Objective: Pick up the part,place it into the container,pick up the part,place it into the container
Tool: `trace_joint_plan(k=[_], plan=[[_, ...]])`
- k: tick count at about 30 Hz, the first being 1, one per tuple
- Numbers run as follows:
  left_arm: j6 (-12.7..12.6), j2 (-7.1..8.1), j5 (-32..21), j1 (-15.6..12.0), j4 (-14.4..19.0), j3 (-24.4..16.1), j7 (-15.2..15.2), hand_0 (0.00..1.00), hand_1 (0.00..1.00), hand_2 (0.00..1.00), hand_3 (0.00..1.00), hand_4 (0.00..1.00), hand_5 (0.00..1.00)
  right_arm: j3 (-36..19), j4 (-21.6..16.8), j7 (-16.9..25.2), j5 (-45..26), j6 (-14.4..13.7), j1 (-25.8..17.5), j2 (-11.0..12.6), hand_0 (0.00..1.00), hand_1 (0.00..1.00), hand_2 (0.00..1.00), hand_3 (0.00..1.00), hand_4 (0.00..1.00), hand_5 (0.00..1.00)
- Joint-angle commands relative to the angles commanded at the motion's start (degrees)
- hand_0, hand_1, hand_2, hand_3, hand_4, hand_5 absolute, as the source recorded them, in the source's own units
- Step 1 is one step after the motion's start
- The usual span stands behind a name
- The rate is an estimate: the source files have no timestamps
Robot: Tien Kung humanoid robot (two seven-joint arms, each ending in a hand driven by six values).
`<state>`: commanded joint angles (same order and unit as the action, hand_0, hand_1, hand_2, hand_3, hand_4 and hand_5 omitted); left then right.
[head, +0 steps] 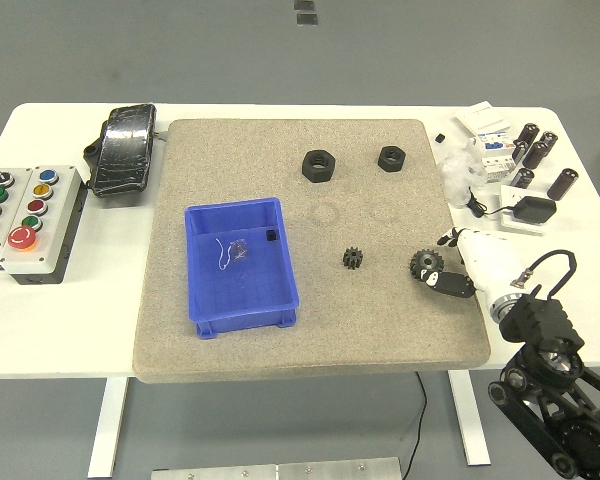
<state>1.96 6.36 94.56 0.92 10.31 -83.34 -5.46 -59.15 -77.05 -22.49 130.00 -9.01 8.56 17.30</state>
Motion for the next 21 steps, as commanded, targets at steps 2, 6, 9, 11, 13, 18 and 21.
trace_joint_plan(k=[2,6,9,11,13,18,21], plan=[[0.0,-0.01,-0.1,0.0,0.0,0.1,0.0,0.654,0.665,0.643,0.666,0.705,0.275,0.1,0.0,0.0,0.0,0.0,0.0,0.0,0.290,0.456,0.687,0.687,0.865,0.435],[0.0,-0.04,-0.2,0.0,0.0,0.3,0.0,0.654,0.665,0.643,0.666,0.706,0.276,0.9,-0.5,0.3,0.0,-0.4,0.1,-0.1,0.282,0.442,0.673,0.689,0.871,0.433],[0.0,-0.06,0.1,-0.1,0.0,-0.1,-0.1,0.654,0.665,0.643,0.666,0.706,0.276,0.9,-1.0,0.6,0.0,-1.0,0.0,-0.2,0.282,0.442,0.673,0.689,0.871,0.433],[0.0,-0.08,0.2,-0.1,0.0,-0.3,-0.1,0.654,0.665,0.643,0.667,0.706,0.277,0.9,-1.3,0.7,-0.1,-1.4,-0.1,-0.2,0.276,0.433,0.668,0.685,0.874,0.436],[0.0,-0.09,0.3,-0.2,0.0,-0.4,-0.2,0.654,0.665,0.643,0.667,0.706,0.277,1.0,-1.6,0.9,-0.4,-1.7,-0.1,-0.1,0.276,0.433,0.668,0.685,0.874,0.436],[0.0,-0.12,0.3,-0.2,0.0,-0.4,-0.2,0.654,0.665,0.644,0.668,0.706,0.277,1.9,-2.5,0.9,-1.1,-1.8,-0.3,0.0,0.272,0.428,0.663,0.679,0.879,0.435],[0.0,-0.15,0.4,-0.2,0.0,-0.5,-0.3,0.654,0.665,0.644,0.668,0.706,0.277,2.5,-2.6,0.9,-1.1,-1.8,-0.2,-0.1,0.272,0.428,0.663,0.679,0.879,0.435]])
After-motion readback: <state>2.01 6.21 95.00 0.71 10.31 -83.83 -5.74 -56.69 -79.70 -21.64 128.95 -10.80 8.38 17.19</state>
